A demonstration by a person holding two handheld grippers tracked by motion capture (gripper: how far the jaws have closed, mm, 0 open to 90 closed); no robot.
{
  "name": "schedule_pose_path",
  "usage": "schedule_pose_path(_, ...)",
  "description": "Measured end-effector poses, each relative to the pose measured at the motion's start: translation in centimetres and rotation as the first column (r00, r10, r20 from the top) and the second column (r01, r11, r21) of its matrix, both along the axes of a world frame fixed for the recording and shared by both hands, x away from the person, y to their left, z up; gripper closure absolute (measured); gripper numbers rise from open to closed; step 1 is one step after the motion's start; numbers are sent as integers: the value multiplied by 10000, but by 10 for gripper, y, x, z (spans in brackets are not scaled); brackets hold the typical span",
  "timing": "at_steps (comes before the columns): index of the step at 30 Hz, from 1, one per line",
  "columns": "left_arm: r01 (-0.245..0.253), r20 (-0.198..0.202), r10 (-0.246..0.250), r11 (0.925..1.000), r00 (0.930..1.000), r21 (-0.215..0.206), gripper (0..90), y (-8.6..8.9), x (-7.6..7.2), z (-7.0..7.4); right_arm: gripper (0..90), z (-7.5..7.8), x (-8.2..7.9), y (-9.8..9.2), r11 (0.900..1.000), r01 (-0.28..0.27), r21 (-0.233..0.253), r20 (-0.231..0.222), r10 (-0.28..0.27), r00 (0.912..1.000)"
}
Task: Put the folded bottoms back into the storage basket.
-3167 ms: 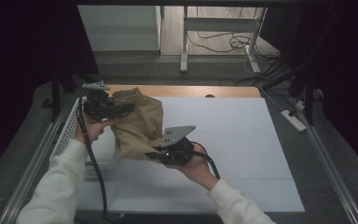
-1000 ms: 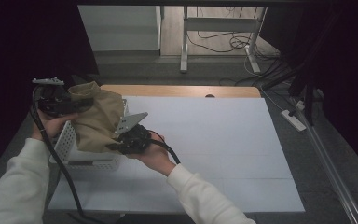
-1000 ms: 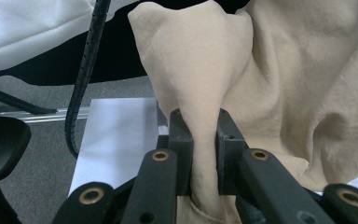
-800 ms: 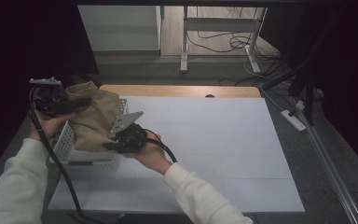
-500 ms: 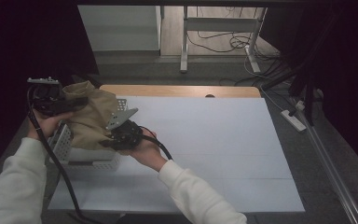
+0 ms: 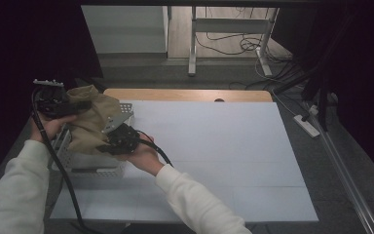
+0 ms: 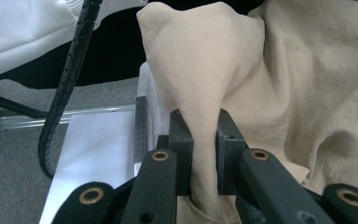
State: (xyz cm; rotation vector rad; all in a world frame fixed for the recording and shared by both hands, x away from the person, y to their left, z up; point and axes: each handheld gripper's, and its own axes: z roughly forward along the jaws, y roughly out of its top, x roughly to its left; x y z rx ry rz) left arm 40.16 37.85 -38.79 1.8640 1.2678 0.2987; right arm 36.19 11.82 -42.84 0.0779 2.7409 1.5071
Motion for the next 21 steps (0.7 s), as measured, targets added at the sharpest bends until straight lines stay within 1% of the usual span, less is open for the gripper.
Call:
schedule_pose_path(8,-157,-70,157,9999,9999,-33,704,12,1,-5,802,-4,4,16,10000,-58,-32,-94,58,9999)
schedule_pose_path(9,-174,-113,174,9998,9998,-21,704,14,2,-7,802,-5,4,18,9999,-92,-92,-101,91,9999)
schedule_pose_path(14,-238,-274,238,9997,9993,17,704,16,7,-14,802,-11,5,27,9997,-115,-217,-177,111,9998)
schedule_pose_path(21,-193,-456,202,9996,9988,202,703,14,12,-20,801,-18,8,33,9992,-115,-389,-322,103,9994)
